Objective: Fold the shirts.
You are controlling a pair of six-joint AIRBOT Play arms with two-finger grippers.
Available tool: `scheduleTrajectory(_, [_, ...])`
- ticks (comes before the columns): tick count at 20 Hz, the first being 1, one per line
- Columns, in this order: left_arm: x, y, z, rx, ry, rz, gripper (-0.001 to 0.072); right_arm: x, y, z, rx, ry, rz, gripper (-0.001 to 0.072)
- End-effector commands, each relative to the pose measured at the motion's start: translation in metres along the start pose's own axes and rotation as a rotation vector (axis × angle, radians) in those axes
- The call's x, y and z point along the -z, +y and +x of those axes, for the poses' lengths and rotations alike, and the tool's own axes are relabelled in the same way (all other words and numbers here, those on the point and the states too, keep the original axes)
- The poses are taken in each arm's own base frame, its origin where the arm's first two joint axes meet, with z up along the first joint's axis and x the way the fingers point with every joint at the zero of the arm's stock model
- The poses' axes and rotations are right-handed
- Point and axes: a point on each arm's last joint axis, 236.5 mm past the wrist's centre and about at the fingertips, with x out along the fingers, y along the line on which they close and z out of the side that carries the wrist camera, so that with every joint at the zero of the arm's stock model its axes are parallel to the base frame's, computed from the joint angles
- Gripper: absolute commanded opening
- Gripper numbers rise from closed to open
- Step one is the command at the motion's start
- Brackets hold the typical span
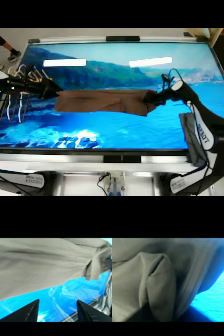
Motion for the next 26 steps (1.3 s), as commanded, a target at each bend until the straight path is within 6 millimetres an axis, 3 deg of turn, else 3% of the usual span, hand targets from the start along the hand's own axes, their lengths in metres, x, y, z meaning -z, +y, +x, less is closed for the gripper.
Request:
scheduleTrajectory(1, [-0.01, -0.028, 0.013, 0.051, -0.042, 0.028, 0.049, -0.005, 0.03, -0.005, -0.119, -0.01, 0.065, 0.0076])
scheduleTrajectory(2, [-0.012, -0.039, 0.023, 0.058, -0.053, 0.045, 0.0391, -0.011, 0.044, -0.017, -0.157, -0.033, 0.062, 0.0075])
scheduleTrajectory(4, [-0.008, -0.058, 0.054, 0.057, -0.039, 0.108, 0.0119, -0.019, 0.079, -0.054, -0.237, -0.076, 0.027, 0.0075])
scheduleTrajectory(6, [0.011, -0.08, 0.106, 0.061, 0.017, 0.158, 0.0052, -0.012, 0.113, -0.101, -0.29, -0.08, -0.044, 0.0075])
scheduleTrajectory(9, [0.046, -0.101, 0.183, 0.054, 0.091, 0.209, 0.0032, 0.02, 0.151, -0.17, -0.333, -0.061, -0.103, 0.0075])
scheduleTrajectory(12, [0.07, -0.132, 0.236, 0.112, 0.092, 0.156, 0.0032, 0.054, 0.176, -0.227, -0.341, -0.089, -0.149, 0.0075])
scheduleTrajectory(15, [0.109, -0.169, 0.276, 0.196, 0.134, 0.118, 0.0032, 0.074, 0.193, -0.266, -0.355, -0.144, -0.161, 0.0075])
scheduleTrajectory(18, [0.137, -0.196, 0.312, 0.249, 0.124, 0.067, 0.0032, 0.085, 0.2, -0.283, -0.36, -0.165, -0.149, 0.0075])
scheduleTrajectory(20, [0.143, -0.202, 0.316, 0.261, 0.119, 0.114, 0.0031, 0.083, 0.193, -0.28, -0.329, -0.168, -0.139, 0.0075])
scheduleTrajectory(22, [0.126, -0.196, 0.299, 0.262, 0.109, 0.141, 0.0029, 0.078, 0.175, -0.269, -0.26, -0.157, -0.13, 0.0075])
scheduleTrajectory(24, [0.089, -0.179, 0.263, 0.223, 0.058, 0.194, 0.0029, 0.071, 0.167, -0.256, -0.246, -0.13, -0.108, 0.0075])
scheduleTrajectory(26, [0.045, -0.159, 0.211, 0.167, -0.018, 0.233, 0.0029, 0.06, 0.165, -0.238, -0.243, -0.118, -0.098, 0.0075])
